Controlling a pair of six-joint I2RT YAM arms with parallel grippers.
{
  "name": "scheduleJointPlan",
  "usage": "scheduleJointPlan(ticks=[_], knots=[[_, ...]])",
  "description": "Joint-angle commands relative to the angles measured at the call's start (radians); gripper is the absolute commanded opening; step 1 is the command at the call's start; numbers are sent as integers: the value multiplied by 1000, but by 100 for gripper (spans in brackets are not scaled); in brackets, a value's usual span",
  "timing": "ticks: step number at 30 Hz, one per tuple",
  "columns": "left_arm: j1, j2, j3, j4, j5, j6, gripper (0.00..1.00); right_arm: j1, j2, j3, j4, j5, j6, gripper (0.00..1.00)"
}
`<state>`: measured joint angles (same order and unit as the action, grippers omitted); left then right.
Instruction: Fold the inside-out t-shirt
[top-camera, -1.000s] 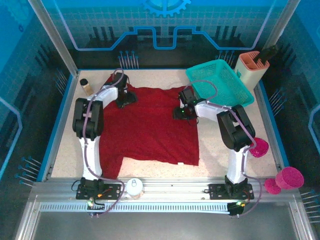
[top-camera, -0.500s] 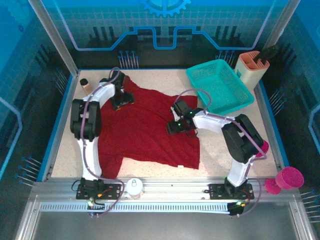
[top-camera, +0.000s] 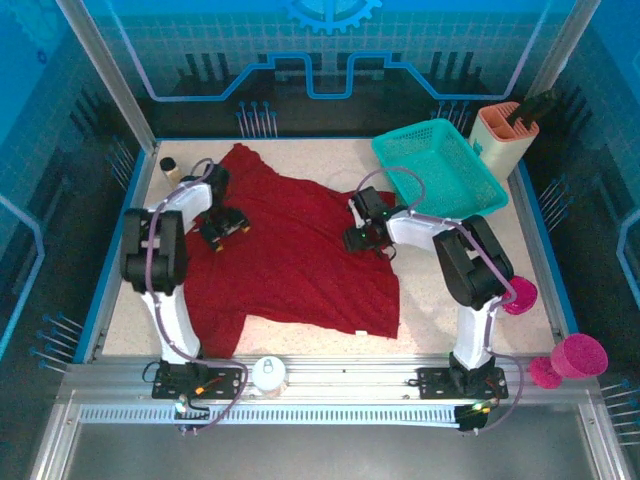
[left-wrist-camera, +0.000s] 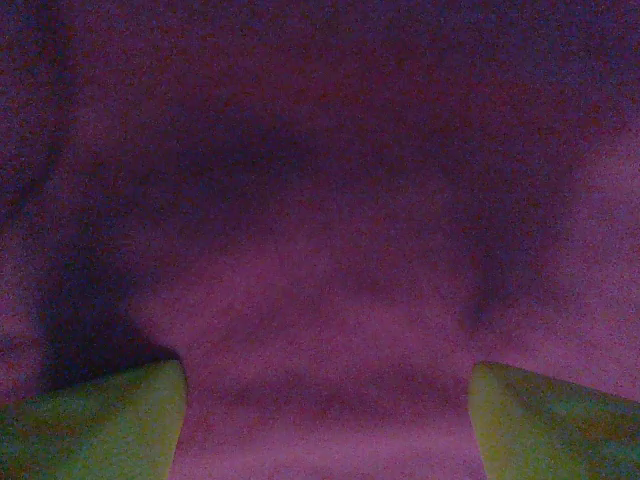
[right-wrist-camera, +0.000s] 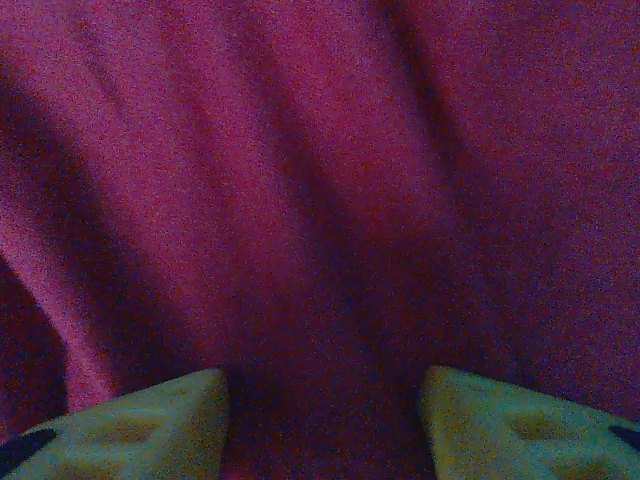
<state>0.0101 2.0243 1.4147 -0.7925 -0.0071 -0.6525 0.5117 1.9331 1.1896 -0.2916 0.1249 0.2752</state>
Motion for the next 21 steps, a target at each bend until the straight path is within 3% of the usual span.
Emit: scheduleJointPlan(ticks=[1, 5, 7, 10, 13, 16, 21], knots=[[-1, 147, 181, -84, 22, 36, 74, 51, -9, -78, -168, 113, 14, 54], [-19, 251, 346, -110, 13, 104, 73, 113, -54, -147, -233, 3, 44, 53], [-39, 308, 461, -162, -44, 168, 73, 152, -57, -152, -266, -85, 39, 50], [-72, 394, 624, -223, -98, 199, 73, 236, -65, -165, -317, -117, 67, 48], [-118, 469, 761, -237, -113, 214, 73, 329, -85, -207, -281, -227, 79, 47], [-178, 564, 938, -234, -50, 308, 74, 408, -78, -232, -188, -375, 120, 50], [-260, 622, 1067, -164, -55, 465, 78, 439, -68, -128, -170, -342, 158, 58]])
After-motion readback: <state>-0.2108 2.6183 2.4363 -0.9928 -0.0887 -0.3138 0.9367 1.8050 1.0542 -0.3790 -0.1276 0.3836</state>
